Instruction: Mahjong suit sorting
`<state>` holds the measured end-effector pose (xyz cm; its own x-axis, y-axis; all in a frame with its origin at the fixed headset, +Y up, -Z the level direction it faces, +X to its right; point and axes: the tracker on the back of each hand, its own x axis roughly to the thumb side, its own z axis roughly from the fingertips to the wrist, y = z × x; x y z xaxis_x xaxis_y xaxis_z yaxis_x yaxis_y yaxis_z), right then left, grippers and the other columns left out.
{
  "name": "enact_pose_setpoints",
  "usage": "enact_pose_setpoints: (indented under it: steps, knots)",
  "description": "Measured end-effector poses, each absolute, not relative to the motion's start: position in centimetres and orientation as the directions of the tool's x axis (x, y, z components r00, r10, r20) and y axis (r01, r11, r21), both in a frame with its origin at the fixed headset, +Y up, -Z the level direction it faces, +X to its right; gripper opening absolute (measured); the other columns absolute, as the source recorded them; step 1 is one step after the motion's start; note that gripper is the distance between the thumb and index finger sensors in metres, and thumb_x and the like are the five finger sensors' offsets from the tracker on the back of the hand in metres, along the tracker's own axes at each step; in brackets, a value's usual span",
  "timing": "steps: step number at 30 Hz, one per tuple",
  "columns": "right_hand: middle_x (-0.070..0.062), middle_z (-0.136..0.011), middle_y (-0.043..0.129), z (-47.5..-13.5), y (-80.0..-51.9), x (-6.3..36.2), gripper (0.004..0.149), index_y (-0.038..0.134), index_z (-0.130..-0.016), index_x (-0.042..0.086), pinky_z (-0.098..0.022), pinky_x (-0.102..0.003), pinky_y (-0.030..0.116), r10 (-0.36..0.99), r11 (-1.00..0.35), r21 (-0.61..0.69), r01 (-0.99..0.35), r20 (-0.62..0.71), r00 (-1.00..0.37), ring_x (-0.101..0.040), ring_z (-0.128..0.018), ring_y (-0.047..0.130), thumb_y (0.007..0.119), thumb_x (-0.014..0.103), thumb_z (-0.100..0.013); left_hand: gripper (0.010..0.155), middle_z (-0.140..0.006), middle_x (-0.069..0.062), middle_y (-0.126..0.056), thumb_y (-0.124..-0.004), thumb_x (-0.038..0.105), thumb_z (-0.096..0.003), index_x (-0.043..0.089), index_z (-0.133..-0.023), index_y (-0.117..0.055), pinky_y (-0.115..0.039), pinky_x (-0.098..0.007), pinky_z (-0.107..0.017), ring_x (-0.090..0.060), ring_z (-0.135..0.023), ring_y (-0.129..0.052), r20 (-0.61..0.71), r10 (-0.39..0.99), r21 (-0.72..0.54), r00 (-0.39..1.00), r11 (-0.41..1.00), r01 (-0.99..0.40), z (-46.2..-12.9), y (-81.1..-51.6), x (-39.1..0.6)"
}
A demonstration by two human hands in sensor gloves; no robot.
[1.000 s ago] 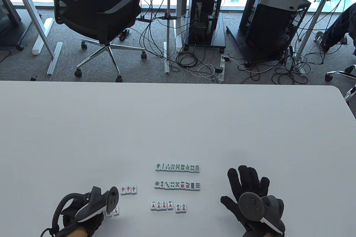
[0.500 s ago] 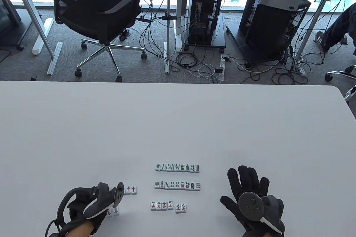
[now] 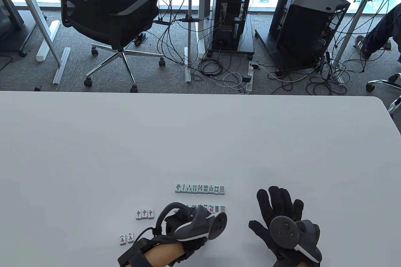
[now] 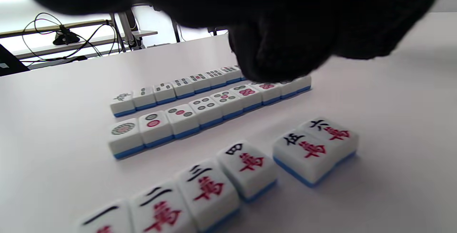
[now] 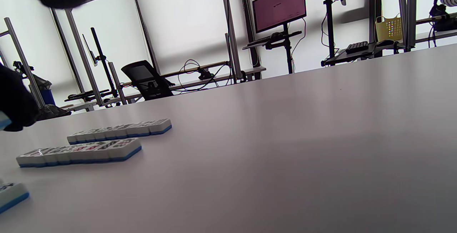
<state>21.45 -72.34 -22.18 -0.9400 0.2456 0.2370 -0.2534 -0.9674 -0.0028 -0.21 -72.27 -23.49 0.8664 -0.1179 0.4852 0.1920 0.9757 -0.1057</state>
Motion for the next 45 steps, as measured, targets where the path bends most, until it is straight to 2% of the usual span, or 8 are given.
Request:
enact_pose_setpoints:
  steps: [9, 15, 20, 22, 28, 33, 40, 45]
  knots:
    - [-0.013, -0.115, 0.014, -22.2, -72.3, 21.5, 0.082, 0.015, -0.105, 0.033, -0.069, -0.075, 0.021, 0.267, -0.962, 0.002, -0.275, 0.244, -0.932, -0.043, -0.104, 0.015, 0.061, 0.061, -0.043, 0.062, -0.032, 0.015, -0.101, -0.090, 0.053, -0.0271, 0.013, -0.074, -0.088, -0.087, -0.033, -0.015, -0.004, -0.001, -0.092, 0.529, -0.194, -0.153, 0.826, 0.936, 0.318, -23.8, -75.5, 2.5]
    - [-0.013, -0.115, 0.014, -22.2, -72.3, 21.5, 0.082, 0.015, -0.105, 0.033, -0.069, -0.075, 0.021, 0.267, -0.961, 0.001, -0.275, 0.247, -0.932, -0.043, -0.104, 0.015, 0.061, 0.061, -0.043, 0.062, -0.031, 0.016, -0.100, -0.091, 0.054, -0.0259, 0.016, -0.075, -0.088, -0.086, -0.033, -0.015, -0.004, -0.001, -0.091, 0.539, -0.288, -0.088, 0.791, 0.915, 0.394, -23.5, -75.7, 2.1]
    - [-0.013, -0.115, 0.014, -22.2, -72.4, 21.5, 0.083, 0.015, -0.105, 0.033, -0.069, -0.075, 0.022, 0.260, -0.964, 0.004, -0.267, 0.244, -0.934, -0.044, -0.104, 0.015, 0.061, 0.061, -0.043, 0.063, -0.032, 0.015, -0.101, -0.089, 0.055, -0.0264, 0.017, -0.076, -0.088, -0.086, -0.034, -0.016, -0.005, -0.002, -0.091, 0.539, -0.304, -0.076, 0.785, 0.911, 0.406, -23.5, -75.9, 1.6]
    - [-0.013, -0.115, 0.014, -22.2, -72.4, 21.5, 0.082, 0.015, -0.105, 0.033, -0.069, -0.075, 0.022, 0.259, -0.964, 0.004, -0.266, 0.244, -0.935, -0.043, -0.104, 0.015, 0.061, 0.061, -0.043, 0.067, -0.037, 0.014, -0.101, -0.088, 0.058, -0.0262, 0.020, -0.081, -0.085, -0.086, -0.035, -0.019, -0.006, -0.006, -0.093, 0.539, -0.284, -0.094, 0.793, 0.915, 0.392, -23.5, -75.5, 1.1]
    - [-0.013, -0.115, 0.014, -22.2, -72.4, 21.5, 0.083, 0.015, -0.105, 0.032, -0.069, -0.075, 0.022, 0.258, -0.964, 0.005, -0.265, 0.244, -0.935, -0.044, -0.104, 0.015, 0.061, 0.061, -0.043, 0.068, -0.042, 0.012, -0.102, -0.088, 0.056, -0.0261, 0.021, -0.083, -0.083, -0.086, -0.037, -0.023, -0.008, -0.010, -0.095, 0.434, -0.246, -0.046, 0.867, 0.955, 0.295, -24.1, -72.2, -4.2]
    - [-0.013, -0.115, 0.014, -22.2, -72.4, 21.5, 0.082, 0.015, -0.105, 0.032, -0.069, -0.075, 0.022, 0.248, -0.967, 0.002, -0.255, 0.238, -0.939, -0.044, -0.104, 0.016, 0.061, 0.061, -0.043, 0.065, -0.042, 0.012, -0.102, -0.088, 0.054, -0.0267, 0.020, -0.082, -0.084, -0.086, -0.038, -0.023, -0.009, -0.010, -0.096, 0.311, -0.250, -0.113, 0.917, 0.948, 0.297, -25.1, -70.6, -10.7]
    - [-0.013, -0.114, 0.014, -22.2, -72.4, 21.5, 0.083, 0.015, -0.105, 0.032, -0.069, -0.075, 0.022, 0.240, -0.970, 0.004, -0.245, 0.223, -0.945, -0.044, -0.103, 0.016, 0.061, 0.061, -0.043, 0.064, -0.040, 0.012, -0.102, -0.088, 0.054, -0.0269, 0.020, -0.081, -0.085, -0.086, -0.037, -0.022, -0.008, -0.008, -0.095, 0.153, -0.346, -0.246, 0.926, 0.894, 0.375, -24.2, -72.0, -18.8]
    - [-0.013, -0.115, 0.015, -22.3, -72.6, 21.6, 0.082, 0.015, -0.105, 0.032, -0.069, -0.075, 0.022, 0.231, -0.972, 0.017, -0.233, 0.212, -0.950, -0.044, -0.103, 0.016, 0.061, 0.061, -0.043, 0.065, -0.040, 0.012, -0.102, -0.088, 0.055, -0.0265, 0.020, -0.081, -0.085, -0.086, -0.037, -0.022, -0.009, -0.009, -0.095, 0.158, -0.307, -0.337, 0.939, 0.877, 0.343, -22.6, -73.9, -21.1]
